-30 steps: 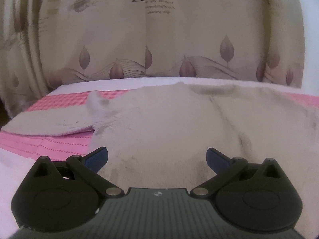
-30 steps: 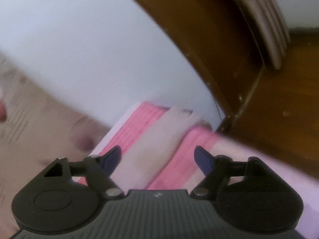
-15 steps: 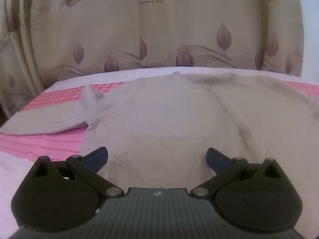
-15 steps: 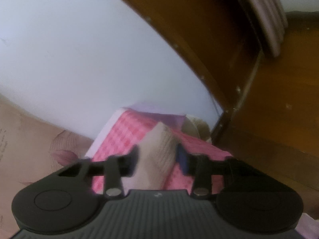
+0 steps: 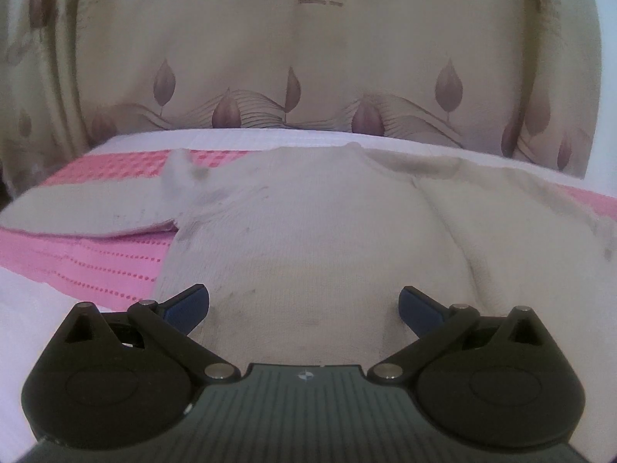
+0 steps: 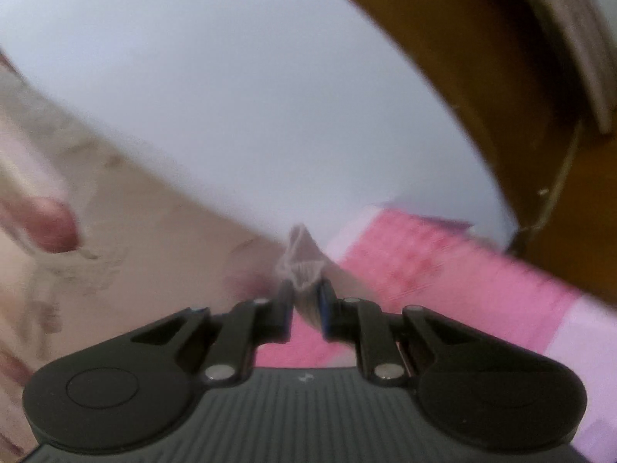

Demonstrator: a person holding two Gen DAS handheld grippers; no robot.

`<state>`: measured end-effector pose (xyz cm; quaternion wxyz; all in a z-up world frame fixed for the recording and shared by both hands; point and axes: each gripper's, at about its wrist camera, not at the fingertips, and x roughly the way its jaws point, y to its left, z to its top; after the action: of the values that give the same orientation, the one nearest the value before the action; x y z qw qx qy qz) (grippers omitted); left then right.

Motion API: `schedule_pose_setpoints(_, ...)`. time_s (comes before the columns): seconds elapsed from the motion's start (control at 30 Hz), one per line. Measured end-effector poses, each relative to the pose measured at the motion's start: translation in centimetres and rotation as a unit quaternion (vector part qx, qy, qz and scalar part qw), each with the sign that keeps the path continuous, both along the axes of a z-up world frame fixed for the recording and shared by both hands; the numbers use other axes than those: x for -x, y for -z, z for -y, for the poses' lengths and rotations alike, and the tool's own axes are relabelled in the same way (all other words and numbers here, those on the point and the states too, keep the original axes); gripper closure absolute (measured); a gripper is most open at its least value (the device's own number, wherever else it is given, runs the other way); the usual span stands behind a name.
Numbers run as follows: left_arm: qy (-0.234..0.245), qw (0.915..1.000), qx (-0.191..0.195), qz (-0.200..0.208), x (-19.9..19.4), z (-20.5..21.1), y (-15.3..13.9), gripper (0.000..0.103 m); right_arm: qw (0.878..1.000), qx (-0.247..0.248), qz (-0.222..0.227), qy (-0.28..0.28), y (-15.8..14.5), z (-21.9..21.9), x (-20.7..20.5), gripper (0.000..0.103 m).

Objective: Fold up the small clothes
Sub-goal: 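Grasp the sleeve cuff with the right gripper and lift it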

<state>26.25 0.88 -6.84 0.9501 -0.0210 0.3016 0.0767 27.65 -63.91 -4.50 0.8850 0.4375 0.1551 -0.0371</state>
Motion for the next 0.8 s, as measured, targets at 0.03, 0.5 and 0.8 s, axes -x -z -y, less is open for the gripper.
schedule_pose_setpoints(0.03, -0.003, 1.0000, 0.008, 0.001, 0.0, -0.3, 0.0, 0.000, 1.000, 0.001, 0.006, -0.009, -1.0, -1.2, -0.2, 0.089)
schedule_pose_setpoints(0.5, -0.047, 0.9925, 0.112, 0.014, 0.7, -4.0, 0.1, 0.000, 0.984, 0.018, 0.057, -0.170, -9.6, -22.6, -6.1, 0.089)
schedule_pose_setpoints(0.8, -0.006, 0.9907, 0.132, 0.033, 1.1, -3.9, -0.2, 0.000, 0.988, 0.006, -0.071, -0.138, -1.9, -18.7, -2.5, 0.037)
